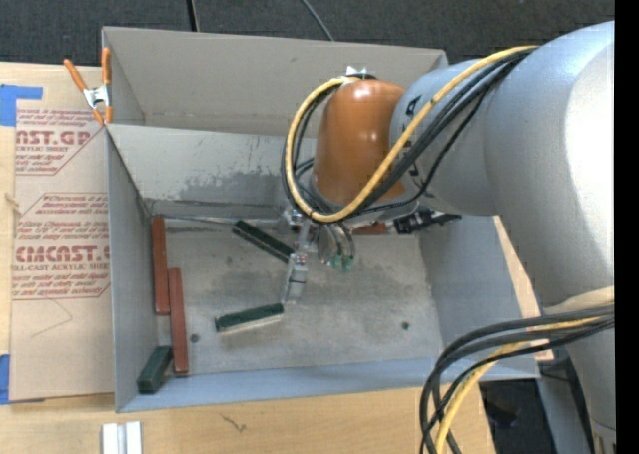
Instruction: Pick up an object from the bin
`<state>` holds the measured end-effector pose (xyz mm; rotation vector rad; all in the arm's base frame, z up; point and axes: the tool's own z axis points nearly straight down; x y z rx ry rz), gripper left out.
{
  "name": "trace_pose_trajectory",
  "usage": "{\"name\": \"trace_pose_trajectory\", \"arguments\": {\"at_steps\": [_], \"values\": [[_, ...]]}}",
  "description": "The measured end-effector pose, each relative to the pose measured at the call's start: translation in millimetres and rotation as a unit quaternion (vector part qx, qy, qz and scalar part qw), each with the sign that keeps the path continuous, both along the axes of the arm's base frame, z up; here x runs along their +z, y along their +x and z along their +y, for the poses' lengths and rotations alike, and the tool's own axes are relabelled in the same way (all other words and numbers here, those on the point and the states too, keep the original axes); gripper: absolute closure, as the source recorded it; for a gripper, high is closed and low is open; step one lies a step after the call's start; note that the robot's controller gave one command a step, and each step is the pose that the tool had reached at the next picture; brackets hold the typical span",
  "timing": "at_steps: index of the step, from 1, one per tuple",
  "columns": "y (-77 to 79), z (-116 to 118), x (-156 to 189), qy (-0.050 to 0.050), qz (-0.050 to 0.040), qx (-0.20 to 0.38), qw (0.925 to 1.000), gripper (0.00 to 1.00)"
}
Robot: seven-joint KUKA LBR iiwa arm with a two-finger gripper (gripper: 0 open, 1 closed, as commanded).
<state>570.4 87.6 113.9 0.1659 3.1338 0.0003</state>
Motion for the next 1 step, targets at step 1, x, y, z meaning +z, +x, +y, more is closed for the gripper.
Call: {"name": "trace_pose_trajectory", "arguments": {"at_steps": [1], "values": [[-5.6,11.0,-16.7,0.0,0.0012,0.184,0.9829,1.0]]}}
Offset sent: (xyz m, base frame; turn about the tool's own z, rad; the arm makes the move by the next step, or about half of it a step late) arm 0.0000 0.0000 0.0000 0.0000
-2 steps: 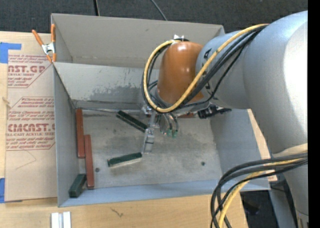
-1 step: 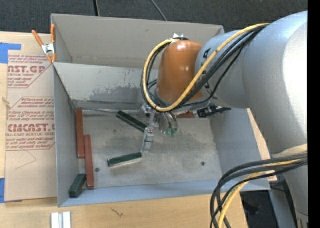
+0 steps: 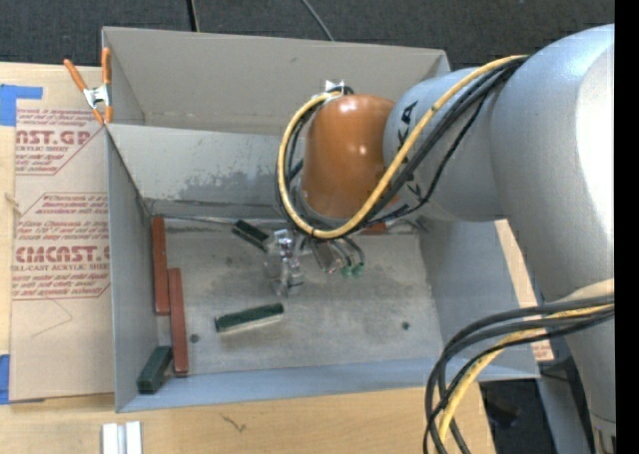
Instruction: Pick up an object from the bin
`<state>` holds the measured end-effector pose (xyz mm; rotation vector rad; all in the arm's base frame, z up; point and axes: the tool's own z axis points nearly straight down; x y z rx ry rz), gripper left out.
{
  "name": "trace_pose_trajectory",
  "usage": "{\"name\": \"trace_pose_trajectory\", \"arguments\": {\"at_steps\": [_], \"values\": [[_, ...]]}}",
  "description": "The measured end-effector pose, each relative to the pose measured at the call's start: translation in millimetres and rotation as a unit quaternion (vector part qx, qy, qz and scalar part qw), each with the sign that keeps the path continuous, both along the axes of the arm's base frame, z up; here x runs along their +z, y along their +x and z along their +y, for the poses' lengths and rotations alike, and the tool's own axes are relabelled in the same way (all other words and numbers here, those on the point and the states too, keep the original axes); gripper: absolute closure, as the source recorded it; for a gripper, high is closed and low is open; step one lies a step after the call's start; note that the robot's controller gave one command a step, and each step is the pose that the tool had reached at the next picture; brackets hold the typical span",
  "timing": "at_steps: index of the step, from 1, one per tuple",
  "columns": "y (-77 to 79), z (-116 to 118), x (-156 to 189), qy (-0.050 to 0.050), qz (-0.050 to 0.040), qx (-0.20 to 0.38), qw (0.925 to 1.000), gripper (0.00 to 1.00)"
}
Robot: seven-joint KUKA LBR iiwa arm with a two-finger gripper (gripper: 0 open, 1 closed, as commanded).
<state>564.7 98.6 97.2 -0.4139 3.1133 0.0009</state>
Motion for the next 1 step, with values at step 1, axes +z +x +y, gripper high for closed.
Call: {"name": "trace_pose_trajectory", "arguments": {"at_steps": [1], "values": [[0.0,0.0,0.0,0.0,0.0,0.0,1.0,0.0]]}}
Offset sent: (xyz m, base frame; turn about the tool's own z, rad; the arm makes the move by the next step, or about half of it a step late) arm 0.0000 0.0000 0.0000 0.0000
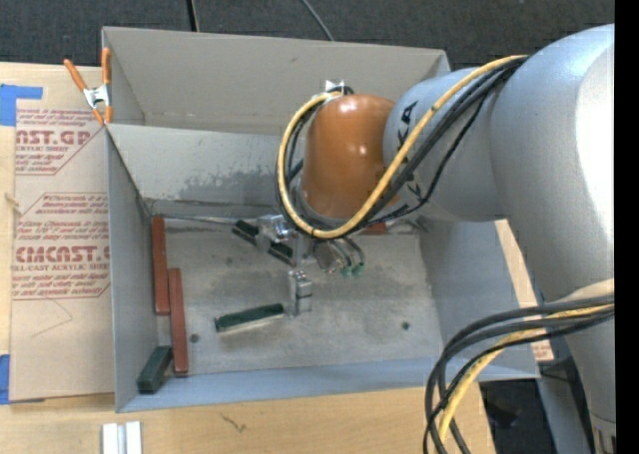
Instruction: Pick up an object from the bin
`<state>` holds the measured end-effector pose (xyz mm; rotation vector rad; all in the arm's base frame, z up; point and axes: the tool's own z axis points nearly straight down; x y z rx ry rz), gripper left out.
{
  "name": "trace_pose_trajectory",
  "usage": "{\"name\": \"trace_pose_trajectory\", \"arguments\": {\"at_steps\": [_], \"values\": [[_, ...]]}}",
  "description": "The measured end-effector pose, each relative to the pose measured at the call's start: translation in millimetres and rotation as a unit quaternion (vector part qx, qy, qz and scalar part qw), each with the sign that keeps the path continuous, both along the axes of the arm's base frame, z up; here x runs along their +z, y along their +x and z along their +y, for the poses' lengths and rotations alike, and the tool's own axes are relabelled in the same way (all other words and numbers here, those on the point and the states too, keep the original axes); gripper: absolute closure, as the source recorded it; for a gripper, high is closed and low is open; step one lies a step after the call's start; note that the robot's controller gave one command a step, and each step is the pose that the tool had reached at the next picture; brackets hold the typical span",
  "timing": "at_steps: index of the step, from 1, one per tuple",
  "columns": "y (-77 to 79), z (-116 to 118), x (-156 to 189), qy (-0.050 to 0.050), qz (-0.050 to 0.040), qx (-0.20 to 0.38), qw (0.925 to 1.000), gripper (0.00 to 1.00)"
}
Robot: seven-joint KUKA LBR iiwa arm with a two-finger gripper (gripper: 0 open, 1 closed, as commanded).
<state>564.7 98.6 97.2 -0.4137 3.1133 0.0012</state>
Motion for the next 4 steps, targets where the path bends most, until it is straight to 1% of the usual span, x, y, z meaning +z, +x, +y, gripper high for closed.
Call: {"name": "trace_pose_trajectory", "arguments": {"at_steps": [1,2,3,4], "values": [[0.0,0.0,0.0,0.0,0.0,0.0,1.0,0.0],[-47.5,51.7,-18.2,0.0,-0.0008,0.006,1.0,0.0],[-85.8,104.5,-26.3,0.0,0.0003,0.006,1.0,1.0],[-78.2,94.0,-26.5,0.0,0.0001,0.004,1.0,1.0]]}}
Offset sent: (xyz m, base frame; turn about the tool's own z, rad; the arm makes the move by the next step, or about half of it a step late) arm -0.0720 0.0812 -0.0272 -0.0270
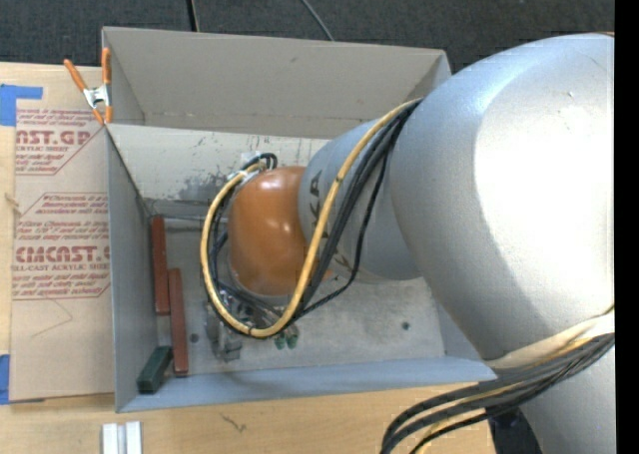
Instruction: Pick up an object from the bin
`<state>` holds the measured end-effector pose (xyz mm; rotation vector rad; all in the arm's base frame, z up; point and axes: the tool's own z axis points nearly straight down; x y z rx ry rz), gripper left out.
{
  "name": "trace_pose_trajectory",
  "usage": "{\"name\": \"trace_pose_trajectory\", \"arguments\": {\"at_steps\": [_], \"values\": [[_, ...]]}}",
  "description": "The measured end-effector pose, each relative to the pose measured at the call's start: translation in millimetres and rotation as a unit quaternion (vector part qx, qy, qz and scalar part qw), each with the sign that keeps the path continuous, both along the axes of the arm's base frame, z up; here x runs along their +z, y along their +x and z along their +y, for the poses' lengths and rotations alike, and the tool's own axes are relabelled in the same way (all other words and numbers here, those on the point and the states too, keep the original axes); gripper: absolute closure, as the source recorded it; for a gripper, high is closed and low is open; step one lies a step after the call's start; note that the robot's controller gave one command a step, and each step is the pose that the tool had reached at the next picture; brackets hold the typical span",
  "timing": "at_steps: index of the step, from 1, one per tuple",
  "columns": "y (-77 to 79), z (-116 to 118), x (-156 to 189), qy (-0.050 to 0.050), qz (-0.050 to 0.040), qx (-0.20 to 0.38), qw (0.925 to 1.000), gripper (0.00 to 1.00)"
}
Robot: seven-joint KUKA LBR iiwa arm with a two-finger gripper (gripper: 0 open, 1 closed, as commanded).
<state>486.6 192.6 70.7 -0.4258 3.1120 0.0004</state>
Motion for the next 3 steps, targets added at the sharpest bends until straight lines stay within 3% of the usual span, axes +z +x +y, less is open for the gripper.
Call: {"name": "trace_pose_trajectory", "arguments": {"at_steps": [1,2,3], "values": [[-0.7,-22.7,84.4,0.0,-0.0002,-0.11,0.9939,0.0],[-0.9,-22.8,84.2,0.0,0.0001,-0.11,0.9939,0.0],[12.5,-64.1,0.1,0.0,0.0004,-0.088,0.9961,1.0]]}}
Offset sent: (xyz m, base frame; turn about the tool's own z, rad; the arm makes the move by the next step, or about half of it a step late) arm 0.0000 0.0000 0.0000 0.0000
